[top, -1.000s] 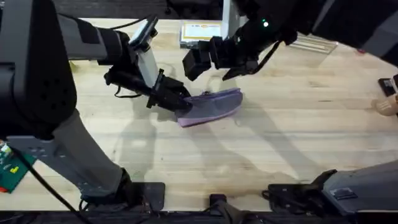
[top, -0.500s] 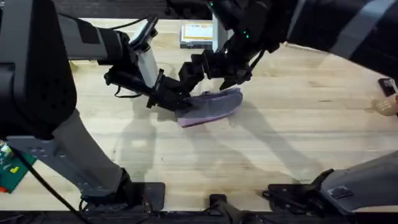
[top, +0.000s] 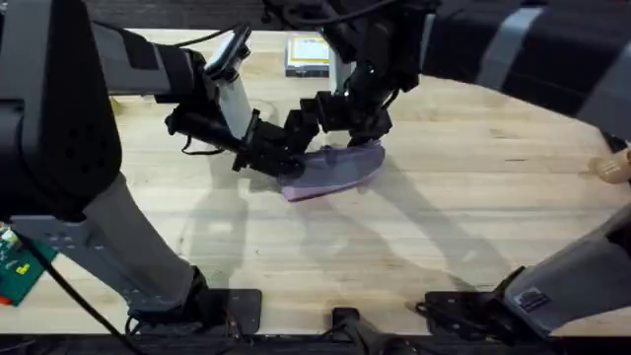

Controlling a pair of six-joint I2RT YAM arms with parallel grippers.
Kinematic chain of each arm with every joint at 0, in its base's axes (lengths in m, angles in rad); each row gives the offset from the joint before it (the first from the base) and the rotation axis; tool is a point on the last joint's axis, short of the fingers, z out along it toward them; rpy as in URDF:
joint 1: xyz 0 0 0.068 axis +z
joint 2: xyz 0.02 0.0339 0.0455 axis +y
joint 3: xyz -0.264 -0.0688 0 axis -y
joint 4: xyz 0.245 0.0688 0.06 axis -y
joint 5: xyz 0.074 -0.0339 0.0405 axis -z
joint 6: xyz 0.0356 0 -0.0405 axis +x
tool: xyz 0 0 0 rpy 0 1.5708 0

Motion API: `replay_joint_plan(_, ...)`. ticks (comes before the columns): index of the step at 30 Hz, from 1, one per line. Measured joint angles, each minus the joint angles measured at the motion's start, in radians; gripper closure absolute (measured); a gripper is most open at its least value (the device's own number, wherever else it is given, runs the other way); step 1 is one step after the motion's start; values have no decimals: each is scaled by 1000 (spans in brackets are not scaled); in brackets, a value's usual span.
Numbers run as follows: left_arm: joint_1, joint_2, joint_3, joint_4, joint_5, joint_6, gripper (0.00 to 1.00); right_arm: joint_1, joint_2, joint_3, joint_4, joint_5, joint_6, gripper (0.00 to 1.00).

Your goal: Unzip the bag, pick up the pens from the table one at a time and place them inside, then zip the bag closed.

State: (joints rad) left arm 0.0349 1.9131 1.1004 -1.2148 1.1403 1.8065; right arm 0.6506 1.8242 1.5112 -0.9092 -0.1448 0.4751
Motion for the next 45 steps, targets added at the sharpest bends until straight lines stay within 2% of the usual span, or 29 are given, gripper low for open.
replay_joint_plan(3, -1, 0, 0, 0, -4, 0, 958, 0, 20, 0, 2, -1, 0, 15)
replay_joint_plan(7, -2, 0, 0, 0, -4, 0, 958, 0, 26, 0, 1, 0, 0, 129)
replay_joint_plan(10, -2, 0, 0, 0, -4, 0, 958, 0, 26, 0, -3, 3, 0, 277)
replay_joint_plan(17, -3, 0, 0, 0, -4, 0, 959, 0, 26, 0, -12, 10, 0, 758)
replay_joint_plan(22, -3, 0, 0, 0, -4, 0, 959, 0, 26, 0, -18, 8, 0, 919)
replay_joint_plan(26, -5, 0, 0, 0, -4, 0, 959, -8, 26, 0, -28, 4, 0, 967)
replay_joint_plan(45, -5, 0, 0, 3, 15, 0, 959, -124, -46, 1, -56, -59, -15, 969)
